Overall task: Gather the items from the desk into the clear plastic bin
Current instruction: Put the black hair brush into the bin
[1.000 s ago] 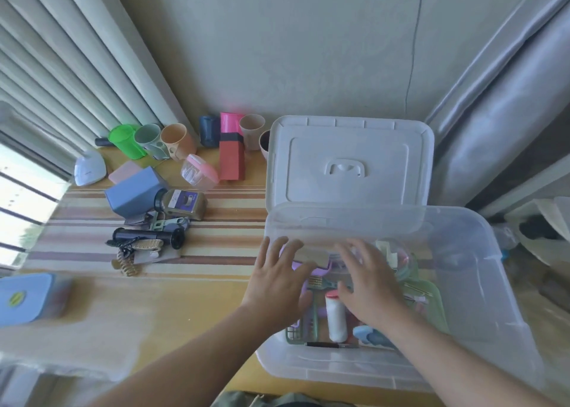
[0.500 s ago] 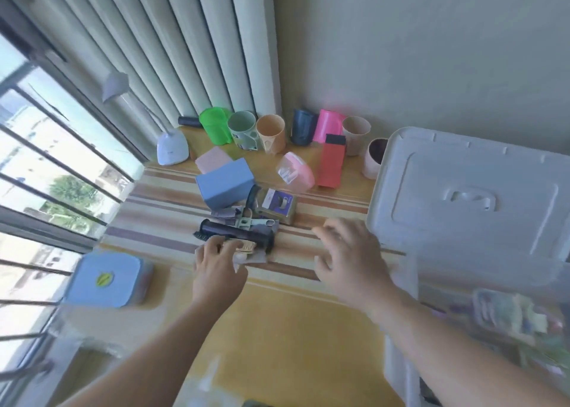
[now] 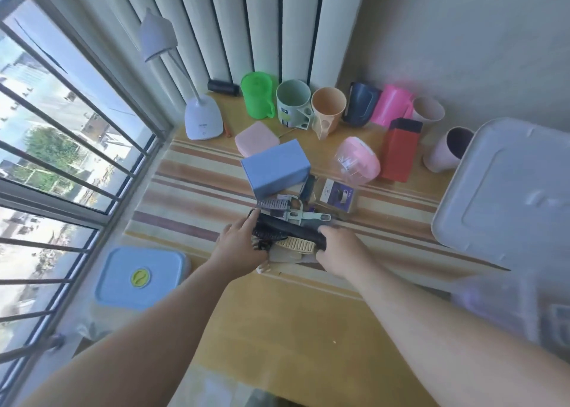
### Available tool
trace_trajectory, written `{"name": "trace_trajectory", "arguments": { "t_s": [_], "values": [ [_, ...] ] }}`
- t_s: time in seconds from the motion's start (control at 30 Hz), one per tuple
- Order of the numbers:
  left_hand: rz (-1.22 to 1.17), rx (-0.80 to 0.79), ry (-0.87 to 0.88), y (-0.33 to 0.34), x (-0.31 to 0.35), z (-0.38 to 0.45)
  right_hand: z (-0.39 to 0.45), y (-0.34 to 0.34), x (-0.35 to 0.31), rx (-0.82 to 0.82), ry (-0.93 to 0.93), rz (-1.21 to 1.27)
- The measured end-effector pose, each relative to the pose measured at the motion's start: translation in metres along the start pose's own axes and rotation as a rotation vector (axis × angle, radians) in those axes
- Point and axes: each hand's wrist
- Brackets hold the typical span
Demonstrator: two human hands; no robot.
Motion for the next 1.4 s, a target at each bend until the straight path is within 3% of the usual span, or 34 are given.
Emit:
{"name": "trace_trajectory", "arguments": {
  "t_s": [0.33, 0.5, 0.6, 0.7, 0.77, 0.97, 1.13, 1.23, 1.4],
  "values": [
    [-0.165, 0.398, 0.363, -0.011, 0.032, -0.043, -0.056, -0.035, 0.029, 0.424, -0.118, 0.158],
    [-0.293, 0.443, 0.498, -0.001, 0.066, -0.051, -0.112, -0.061, 0.074, 0.578, -0.113, 0.079],
    [-0.189, 0.402, 0.389, 0.018, 0.075, -0.035, -0.147, -0.062, 0.108, 0.630, -0.063, 0.089],
    [0.315, 0.149, 0.168, 0.037, 0.073, -0.011, -0.180, -0.055, 0.141, 0.662, -0.054, 0.091],
    [0.476, 0.049, 0.119, 0.048, 0.074, 0.001, -0.199, -0.050, 0.161, 0.663, -0.051, 0.112],
    [0.461, 0.132, -0.160, 0.063, 0.097, 0.025, -0.247, -0.042, 0.222, 0.713, -0.085, 0.233],
    [0.460, 0.274, -0.216, 0.071, 0.130, 0.007, -0.283, -0.027, 0.296, 0.740, -0.038, 0.287],
    [0.292, 0.373, -0.063, 0.075, 0.184, -0.025, -0.304, -0.016, 0.353, 0.682, 0.019, 0.323],
    [-0.071, 0.398, 0.425, 0.108, 0.322, -0.104, -0.334, 0.015, 0.431, 0.389, 0.087, 0.346]
  ]
}}
Point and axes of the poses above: each hand's wrist, its own z-axis towards the middle knuckle, its own y-axis out of the palm, x = y × z, and after that the axes turned 15 degrees about -x, right-handed
